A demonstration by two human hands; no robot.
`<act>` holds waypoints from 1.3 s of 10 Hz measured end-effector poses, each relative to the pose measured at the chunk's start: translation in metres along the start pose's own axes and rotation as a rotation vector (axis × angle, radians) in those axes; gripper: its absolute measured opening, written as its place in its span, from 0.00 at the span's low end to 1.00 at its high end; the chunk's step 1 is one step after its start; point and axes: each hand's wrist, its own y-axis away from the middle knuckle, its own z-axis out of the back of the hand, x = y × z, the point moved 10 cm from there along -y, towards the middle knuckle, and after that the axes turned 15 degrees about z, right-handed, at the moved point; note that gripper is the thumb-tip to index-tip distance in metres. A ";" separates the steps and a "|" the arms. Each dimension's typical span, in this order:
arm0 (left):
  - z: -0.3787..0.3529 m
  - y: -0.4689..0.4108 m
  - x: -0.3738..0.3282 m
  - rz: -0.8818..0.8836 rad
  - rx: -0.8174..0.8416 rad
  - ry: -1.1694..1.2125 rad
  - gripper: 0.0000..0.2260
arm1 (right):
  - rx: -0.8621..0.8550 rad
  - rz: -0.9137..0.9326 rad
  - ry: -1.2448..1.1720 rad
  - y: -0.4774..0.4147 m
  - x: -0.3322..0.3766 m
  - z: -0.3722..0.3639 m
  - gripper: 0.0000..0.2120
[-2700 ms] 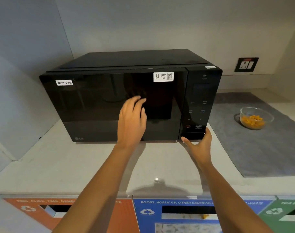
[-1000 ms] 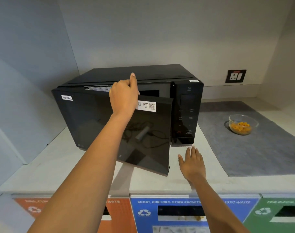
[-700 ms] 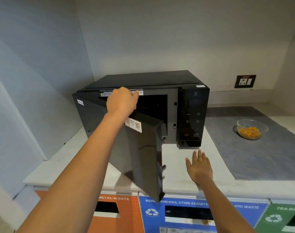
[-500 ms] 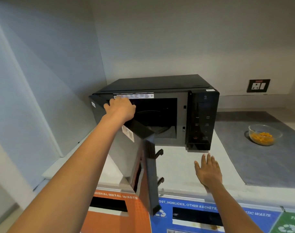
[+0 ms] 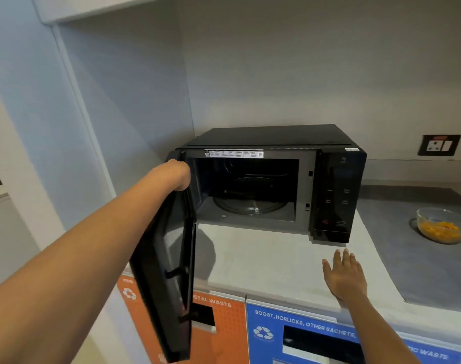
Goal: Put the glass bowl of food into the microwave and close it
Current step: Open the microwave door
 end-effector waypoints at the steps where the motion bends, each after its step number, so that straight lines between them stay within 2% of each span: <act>1: -0.003 -0.007 0.012 0.050 -0.017 0.043 0.15 | -0.005 0.001 -0.003 0.001 0.000 0.001 0.32; 2: -0.011 -0.018 0.024 0.108 -0.073 0.115 0.09 | -0.003 0.001 0.002 0.000 0.000 0.000 0.32; 5: -0.020 -0.042 0.049 0.212 -0.434 0.088 0.17 | -0.010 -0.002 0.006 -0.003 -0.002 -0.004 0.32; 7: -0.023 -0.048 0.057 0.148 -0.569 0.152 0.19 | -0.006 -0.009 0.017 -0.004 -0.004 -0.005 0.32; 11: -0.029 -0.057 0.060 0.107 -0.611 0.240 0.24 | -0.005 -0.014 0.015 -0.005 -0.004 -0.005 0.32; 13: -0.031 -0.058 0.059 0.092 -0.602 0.254 0.23 | 0.008 -0.021 0.011 -0.005 -0.005 -0.006 0.32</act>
